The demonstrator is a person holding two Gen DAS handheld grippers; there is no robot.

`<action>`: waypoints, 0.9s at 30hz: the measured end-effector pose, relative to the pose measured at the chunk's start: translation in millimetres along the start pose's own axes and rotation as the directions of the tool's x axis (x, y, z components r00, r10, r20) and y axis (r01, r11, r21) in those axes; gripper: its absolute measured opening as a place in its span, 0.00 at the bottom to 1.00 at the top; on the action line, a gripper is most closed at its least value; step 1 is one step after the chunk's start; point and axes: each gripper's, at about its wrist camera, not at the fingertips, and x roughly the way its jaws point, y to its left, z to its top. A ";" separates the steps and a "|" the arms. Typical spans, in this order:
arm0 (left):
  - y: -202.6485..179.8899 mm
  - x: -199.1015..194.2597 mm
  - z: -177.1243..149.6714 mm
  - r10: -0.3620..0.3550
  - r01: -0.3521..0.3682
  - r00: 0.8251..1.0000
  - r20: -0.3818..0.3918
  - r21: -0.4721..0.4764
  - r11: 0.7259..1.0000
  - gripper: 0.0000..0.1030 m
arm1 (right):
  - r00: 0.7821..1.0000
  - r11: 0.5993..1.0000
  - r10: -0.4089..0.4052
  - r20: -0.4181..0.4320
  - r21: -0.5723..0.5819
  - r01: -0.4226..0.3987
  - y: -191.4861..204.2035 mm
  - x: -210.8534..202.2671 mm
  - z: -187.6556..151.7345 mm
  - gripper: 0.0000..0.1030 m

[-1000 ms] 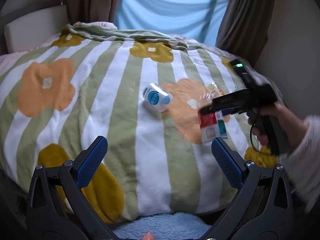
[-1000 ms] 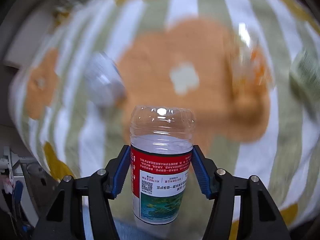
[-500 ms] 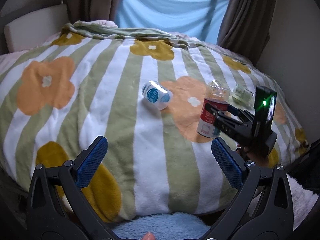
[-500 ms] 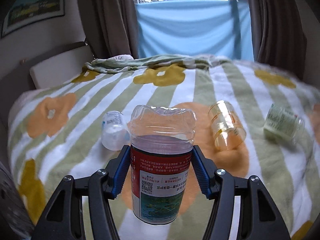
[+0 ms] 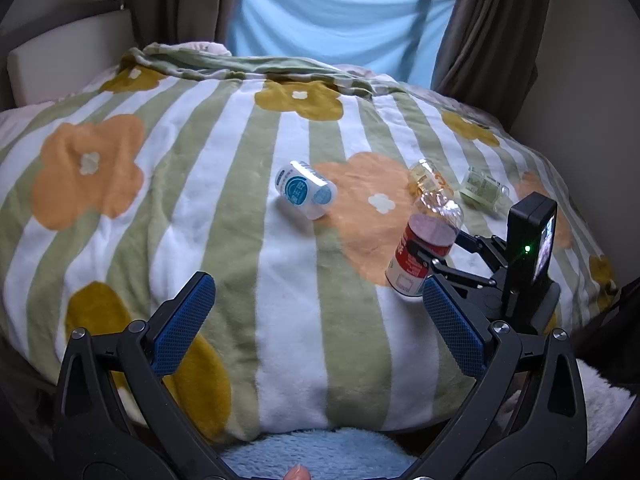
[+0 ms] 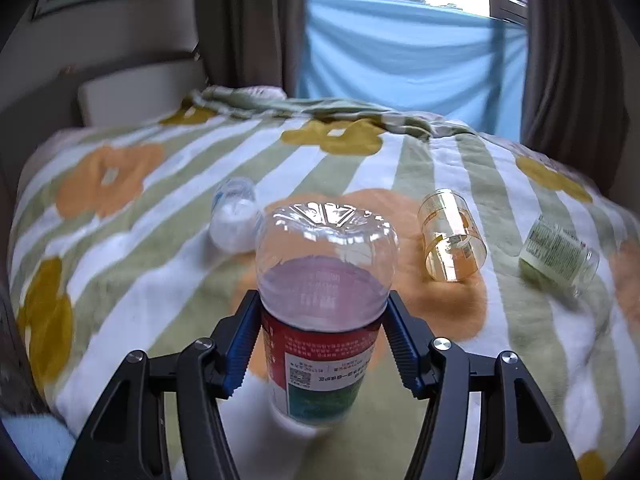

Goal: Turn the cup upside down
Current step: 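Lift the bottle with the right tool, set it down upright, open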

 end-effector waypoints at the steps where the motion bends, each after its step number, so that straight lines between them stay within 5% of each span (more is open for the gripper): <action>1: -0.3 -0.6 -0.4 0.001 -0.001 1.000 0.002 0.000 1.000 1.00 | 1.000 1.000 0.002 -0.023 -0.015 -0.002 1.3 -2.0 0.9 0.55; 9: 2.4 1.4 -0.6 -0.011 0.011 1.000 -0.010 -0.029 1.000 1.00 | 0.980 0.999 0.030 -0.195 -0.017 -0.034 -5.1 4.0 15.5 0.55; 20: 4.5 2.2 1.0 -0.029 0.028 1.000 -0.010 -0.045 0.999 1.00 | 0.946 0.998 0.052 -0.319 -0.016 -0.061 -5.3 11.9 26.4 0.57; 24: 3.3 2.3 0.6 -0.025 0.025 1.000 -0.008 -0.039 0.999 1.00 | 0.931 0.999 0.043 -0.362 0.001 -0.046 -7.4 19.7 23.4 0.87; 27: 3.1 1.9 0.9 -0.027 0.027 1.000 -0.006 -0.042 0.999 1.00 | 0.927 0.999 0.047 -0.372 0.020 -0.043 -8.5 22.6 20.3 0.93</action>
